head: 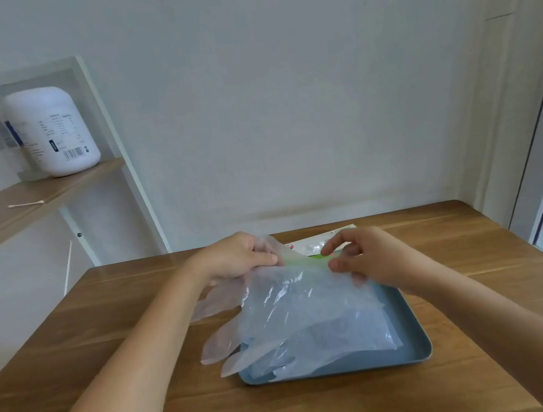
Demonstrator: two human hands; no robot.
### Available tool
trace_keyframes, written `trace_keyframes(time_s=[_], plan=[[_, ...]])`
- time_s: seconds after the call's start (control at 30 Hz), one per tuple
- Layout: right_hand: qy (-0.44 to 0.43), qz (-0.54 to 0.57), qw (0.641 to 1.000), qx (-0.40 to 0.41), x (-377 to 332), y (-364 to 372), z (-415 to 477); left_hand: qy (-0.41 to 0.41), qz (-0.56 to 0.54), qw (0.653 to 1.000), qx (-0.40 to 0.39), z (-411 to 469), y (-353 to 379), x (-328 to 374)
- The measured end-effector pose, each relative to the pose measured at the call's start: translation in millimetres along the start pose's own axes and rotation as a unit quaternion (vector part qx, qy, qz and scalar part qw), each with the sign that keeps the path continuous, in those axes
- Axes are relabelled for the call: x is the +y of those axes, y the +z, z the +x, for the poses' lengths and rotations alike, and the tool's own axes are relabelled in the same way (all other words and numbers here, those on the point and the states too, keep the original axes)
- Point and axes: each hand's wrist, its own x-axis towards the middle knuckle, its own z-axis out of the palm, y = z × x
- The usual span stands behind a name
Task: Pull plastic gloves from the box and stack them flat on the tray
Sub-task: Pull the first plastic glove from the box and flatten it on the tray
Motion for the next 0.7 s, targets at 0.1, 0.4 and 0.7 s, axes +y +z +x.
trace_keyframes(time_s=[0.1, 0.4, 0.7], plan=[[0.020, -0.024, 0.999, 0.013, 26, 2, 9, -0.003, 0.068, 0.997, 0.043, 27, 17, -19], [0.067, -0.184, 0.980, 0.039, 90, 12, 31, -0.013, 0.107, 0.994, 0.032, 66, 61, -53], [0.051, -0.219, 0.972, 0.065, 106, 26, 30, 0.075, 0.223, 0.931, 0.280, 46, 76, -28]])
